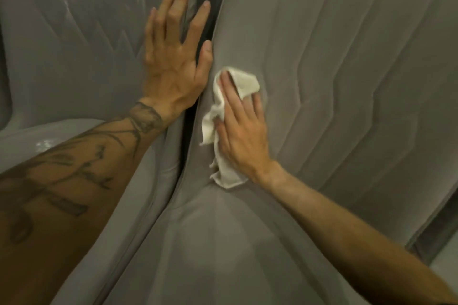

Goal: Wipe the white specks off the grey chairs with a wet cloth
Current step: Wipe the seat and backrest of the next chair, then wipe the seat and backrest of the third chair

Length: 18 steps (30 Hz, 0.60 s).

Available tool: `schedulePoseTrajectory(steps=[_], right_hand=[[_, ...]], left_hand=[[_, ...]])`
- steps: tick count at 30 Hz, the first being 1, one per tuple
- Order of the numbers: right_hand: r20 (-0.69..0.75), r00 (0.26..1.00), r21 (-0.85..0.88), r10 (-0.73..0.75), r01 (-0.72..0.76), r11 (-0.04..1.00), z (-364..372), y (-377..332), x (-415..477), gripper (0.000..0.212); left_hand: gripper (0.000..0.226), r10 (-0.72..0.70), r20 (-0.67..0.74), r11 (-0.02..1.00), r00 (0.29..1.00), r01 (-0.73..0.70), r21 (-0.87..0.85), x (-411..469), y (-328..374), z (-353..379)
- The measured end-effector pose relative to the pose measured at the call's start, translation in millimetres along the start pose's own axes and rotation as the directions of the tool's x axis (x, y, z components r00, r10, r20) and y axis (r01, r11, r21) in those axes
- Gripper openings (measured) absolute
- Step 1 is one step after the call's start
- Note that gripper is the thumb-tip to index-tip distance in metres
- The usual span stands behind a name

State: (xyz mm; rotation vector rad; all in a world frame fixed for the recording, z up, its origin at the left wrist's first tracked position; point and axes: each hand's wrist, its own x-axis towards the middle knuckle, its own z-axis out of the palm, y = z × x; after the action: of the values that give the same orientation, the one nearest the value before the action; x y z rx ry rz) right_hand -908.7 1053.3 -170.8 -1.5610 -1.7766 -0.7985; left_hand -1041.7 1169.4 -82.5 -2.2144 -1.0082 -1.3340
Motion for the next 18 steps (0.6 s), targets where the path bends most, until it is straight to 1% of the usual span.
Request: schedulePoseTrajectory(steps=[2, 4, 6, 8, 9, 10, 11, 12, 13, 15, 17, 18], right_hand=[[0.078, 0.997, 0.066, -0.010, 0.004, 0.998, 4, -16, -23, 0.056], [0.153, 0.987, 0.088, -0.046, 0.032, 0.996, -1, -25, -36, 0.055], [0.242, 0.960, 0.131, -0.141, 0.112, 0.985, -14, -34, -45, 0.054], [0.309, 0.922, 0.243, -0.234, 0.161, 0.956, -27, -48, -52, 0.053], [0.308, 0.922, 0.311, -0.234, 0.135, 0.941, -33, -57, -53, 0.053], [0.282, 0.940, 0.372, -0.191, 0.077, 0.925, -38, -67, -51, 0.052], [0.244, 0.963, 0.425, -0.112, -0.002, 0.905, -42, -78, -45, 0.051], [0.207, 0.978, 0.470, -0.017, -0.085, 0.878, -45, -90, -35, 0.050], [0.177, 0.982, 0.512, 0.068, -0.151, 0.846, -47, -101, -24, 0.050], [0.148, 0.975, 0.573, 0.164, -0.219, 0.789, -51, -125, 1, 0.049], [0.153, 0.976, 0.607, 0.158, -0.219, 0.764, -48, -151, 15, 0.048], [0.180, 0.978, 0.620, 0.106, -0.197, 0.759, -46, -167, 15, 0.048]], left_hand=[[0.057, -0.022, 0.058, 1.000, 0.998, 0.021, 0.021, 1, 3, -6], [0.060, -0.042, 0.127, 0.999, 0.991, 0.039, 0.029, 2, 7, -17], [0.062, -0.041, 0.213, 0.999, 0.976, 0.040, 0.013, 5, 9, -34], [0.062, 0.001, 0.291, 0.998, 0.957, 0.018, -0.065, 5, 5, -58], [0.062, 0.035, 0.316, 0.995, 0.948, -0.003, -0.101, -1, -2, -72], [0.061, 0.061, 0.330, 0.993, 0.942, -0.023, -0.120, -11, -10, -86], [0.060, 0.065, 0.345, 0.992, 0.936, -0.024, -0.123, -28, -20, -102], [0.059, 0.037, 0.373, 0.994, 0.927, 0.005, -0.113, -49, -33, -120], [0.059, -0.020, 0.407, 0.994, 0.913, 0.060, -0.086, -74, -47, -138], [0.058, -0.184, 0.470, 0.979, 0.863, 0.204, 0.009, -128, -77, -175], [0.057, -0.346, 0.528, 0.933, 0.775, 0.343, 0.108, -182, -102, -210], [0.056, -0.412, 0.548, 0.905, 0.728, 0.397, 0.152, -207, -112, -225]])
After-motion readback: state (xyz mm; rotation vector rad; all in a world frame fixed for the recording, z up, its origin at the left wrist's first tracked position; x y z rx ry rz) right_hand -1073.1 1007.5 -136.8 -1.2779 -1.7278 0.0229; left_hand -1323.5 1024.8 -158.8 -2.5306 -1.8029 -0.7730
